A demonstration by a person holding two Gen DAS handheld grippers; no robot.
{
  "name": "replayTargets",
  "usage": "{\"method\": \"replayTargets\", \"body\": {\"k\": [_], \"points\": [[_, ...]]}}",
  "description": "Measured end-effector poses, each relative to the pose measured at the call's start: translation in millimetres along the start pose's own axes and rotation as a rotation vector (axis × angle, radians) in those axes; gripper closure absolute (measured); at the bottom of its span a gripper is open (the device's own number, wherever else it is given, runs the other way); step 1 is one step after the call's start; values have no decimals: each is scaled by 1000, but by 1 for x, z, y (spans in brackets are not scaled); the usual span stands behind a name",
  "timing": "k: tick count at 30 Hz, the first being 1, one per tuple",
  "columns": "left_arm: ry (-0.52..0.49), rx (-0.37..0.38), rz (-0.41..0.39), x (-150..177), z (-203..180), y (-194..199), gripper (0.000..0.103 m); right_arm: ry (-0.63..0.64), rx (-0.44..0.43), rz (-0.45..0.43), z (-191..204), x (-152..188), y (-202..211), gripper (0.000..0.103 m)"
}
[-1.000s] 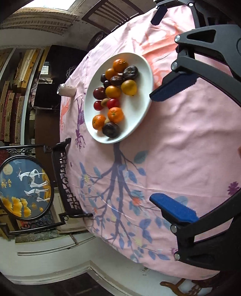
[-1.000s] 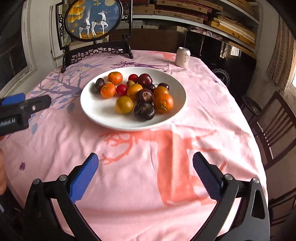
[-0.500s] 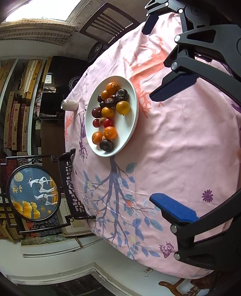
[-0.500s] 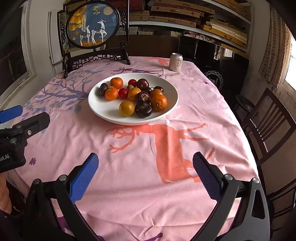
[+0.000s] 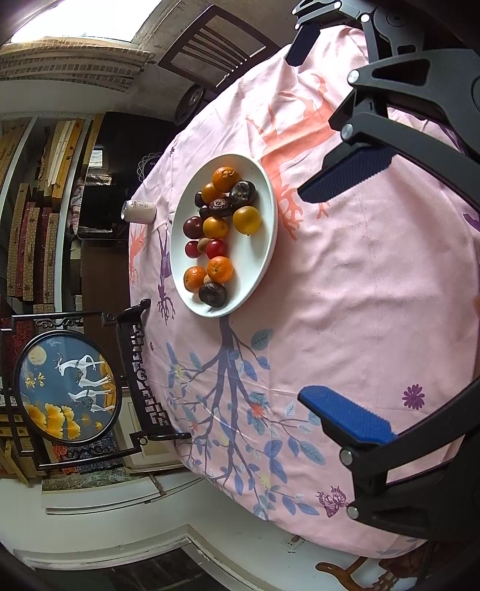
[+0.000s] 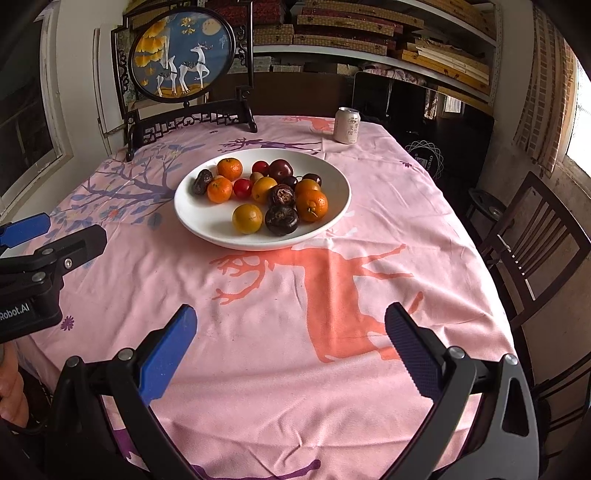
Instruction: Organize fruits
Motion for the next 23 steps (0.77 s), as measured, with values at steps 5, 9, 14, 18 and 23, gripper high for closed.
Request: {"method": "replayTargets", "body": {"k": [5,9,14,18,23], "points": [[0,3,5,1,-2,-2,2,0,-4,3,0,1,-1,1],[6,23,9,2,-4,-5,2,-1,-6,3,1,1,-1,1],[11,35,25,4,-4,-7,2,-3,-12,4,2,1,-1,1],[4,12,22,5,-2,-7,2,-4,-15,2,4,1,-1,1],[8,6,21,5,-1,-6,2,-3,-15,1,4,1,-1,1]]}}
Point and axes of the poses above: each gripper's, at about its wrist camera, not at the fingertips, and y roughly against the way its jaws point, z to its left, x to its underside, the point moved 8 cm from there along -y, roughly the way its jaws point, and after that the axes turned 12 degrees about -z, right-handed, at the moved point
